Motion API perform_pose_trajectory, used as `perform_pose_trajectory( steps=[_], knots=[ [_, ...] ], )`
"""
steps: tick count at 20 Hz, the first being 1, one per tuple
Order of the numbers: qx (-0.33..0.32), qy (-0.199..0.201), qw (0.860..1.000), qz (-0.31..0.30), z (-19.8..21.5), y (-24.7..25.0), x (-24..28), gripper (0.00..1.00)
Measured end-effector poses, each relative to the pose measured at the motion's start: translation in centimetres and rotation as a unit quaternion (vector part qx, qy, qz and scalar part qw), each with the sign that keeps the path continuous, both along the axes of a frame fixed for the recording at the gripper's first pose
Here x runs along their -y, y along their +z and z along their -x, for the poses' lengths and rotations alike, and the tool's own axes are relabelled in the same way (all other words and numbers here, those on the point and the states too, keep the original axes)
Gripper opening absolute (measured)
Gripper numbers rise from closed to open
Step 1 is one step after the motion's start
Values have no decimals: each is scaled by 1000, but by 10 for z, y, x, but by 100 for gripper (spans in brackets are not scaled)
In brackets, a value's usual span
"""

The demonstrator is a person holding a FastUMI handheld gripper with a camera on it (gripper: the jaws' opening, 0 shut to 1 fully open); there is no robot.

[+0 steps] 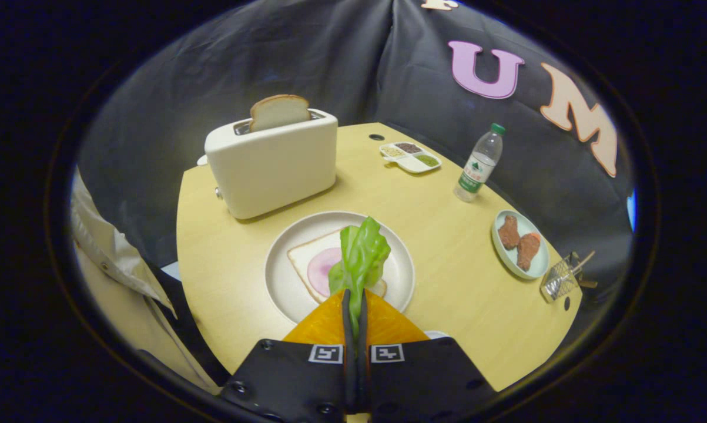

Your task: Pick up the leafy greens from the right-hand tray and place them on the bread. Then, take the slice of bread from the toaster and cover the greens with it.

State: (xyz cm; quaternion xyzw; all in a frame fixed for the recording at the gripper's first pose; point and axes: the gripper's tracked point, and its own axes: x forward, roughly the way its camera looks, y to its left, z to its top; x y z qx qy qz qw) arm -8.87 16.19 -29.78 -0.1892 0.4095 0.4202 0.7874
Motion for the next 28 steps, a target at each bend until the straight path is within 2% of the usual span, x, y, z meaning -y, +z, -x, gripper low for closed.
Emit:
perform_pose_trajectory(
  steps=[8,14,20,24,28],
  knots=[
    [-23,43,999,-3,9,-18,-51,4],
    [-57,43,997,3,8,-39,-66,4],
    [-55,26,997,47,-8,-59,-54,26],
    [-54,22,997,51,-10,-60,-50,40],
    [-63,13,997,39,-10,-55,-51,72]
  ],
)
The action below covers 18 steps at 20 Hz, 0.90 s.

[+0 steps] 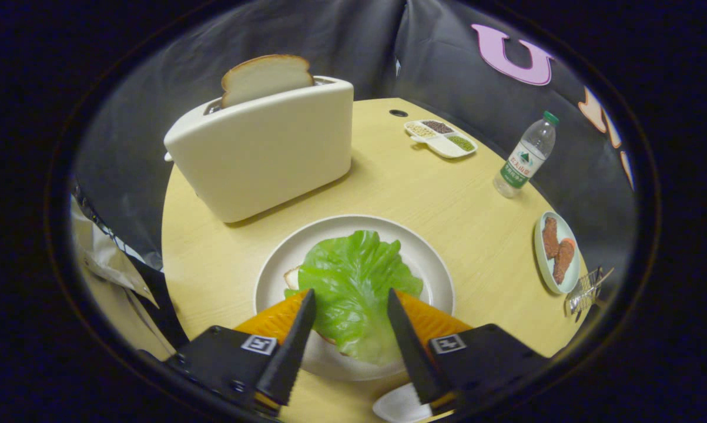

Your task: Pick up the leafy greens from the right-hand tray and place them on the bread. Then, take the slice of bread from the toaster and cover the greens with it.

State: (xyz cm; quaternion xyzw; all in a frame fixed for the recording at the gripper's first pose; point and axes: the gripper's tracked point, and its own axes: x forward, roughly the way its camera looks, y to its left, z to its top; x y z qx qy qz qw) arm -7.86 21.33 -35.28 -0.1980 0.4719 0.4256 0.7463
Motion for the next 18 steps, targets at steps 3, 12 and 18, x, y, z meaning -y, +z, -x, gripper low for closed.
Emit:
perform_pose_trajectory(
  steps=[3,12,18],
  knots=[
    [5,-22,999,-28,-6,21,-8,95],
    [25,-61,995,-71,-23,107,-57,100],
    [-4,-54,993,-105,-18,145,-114,100]
  ],
)
